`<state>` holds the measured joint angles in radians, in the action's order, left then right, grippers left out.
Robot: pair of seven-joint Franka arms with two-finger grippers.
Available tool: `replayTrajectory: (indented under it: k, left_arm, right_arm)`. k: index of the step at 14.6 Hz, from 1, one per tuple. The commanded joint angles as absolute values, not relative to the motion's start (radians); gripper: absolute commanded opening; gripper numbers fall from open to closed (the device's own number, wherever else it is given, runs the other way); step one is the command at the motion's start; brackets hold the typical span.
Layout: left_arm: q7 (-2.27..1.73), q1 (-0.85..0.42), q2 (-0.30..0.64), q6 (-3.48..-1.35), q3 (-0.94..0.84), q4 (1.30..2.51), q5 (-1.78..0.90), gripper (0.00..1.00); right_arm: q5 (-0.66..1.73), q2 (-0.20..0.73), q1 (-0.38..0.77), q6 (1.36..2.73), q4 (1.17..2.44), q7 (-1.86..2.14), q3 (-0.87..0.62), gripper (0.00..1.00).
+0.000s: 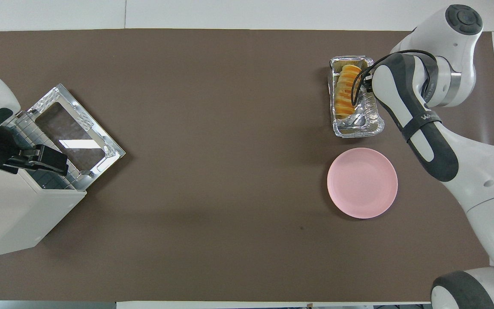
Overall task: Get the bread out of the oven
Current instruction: 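Grasp the orange bread slices in the tray with the right gripper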
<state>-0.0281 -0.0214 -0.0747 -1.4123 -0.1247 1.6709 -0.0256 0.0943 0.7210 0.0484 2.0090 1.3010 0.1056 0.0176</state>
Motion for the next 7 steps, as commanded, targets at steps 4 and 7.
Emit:
replayTrajectory:
  k: [4,7]
  left_arm:
    - [-0.015,-0.006,-0.089,-1.42,-0.133,1.678,-0.038,1.0]
    - [-0.015,-0.006,-0.089,-1.42,-0.133,1.678,-0.038,1.0]
  right_arm:
    - [0.097,0.723,0.038,1.956,1.264,0.126,0.012,0.0]
    - [0.094,0.723,0.04,1.95,1.264,0.127,0.012,0.0]
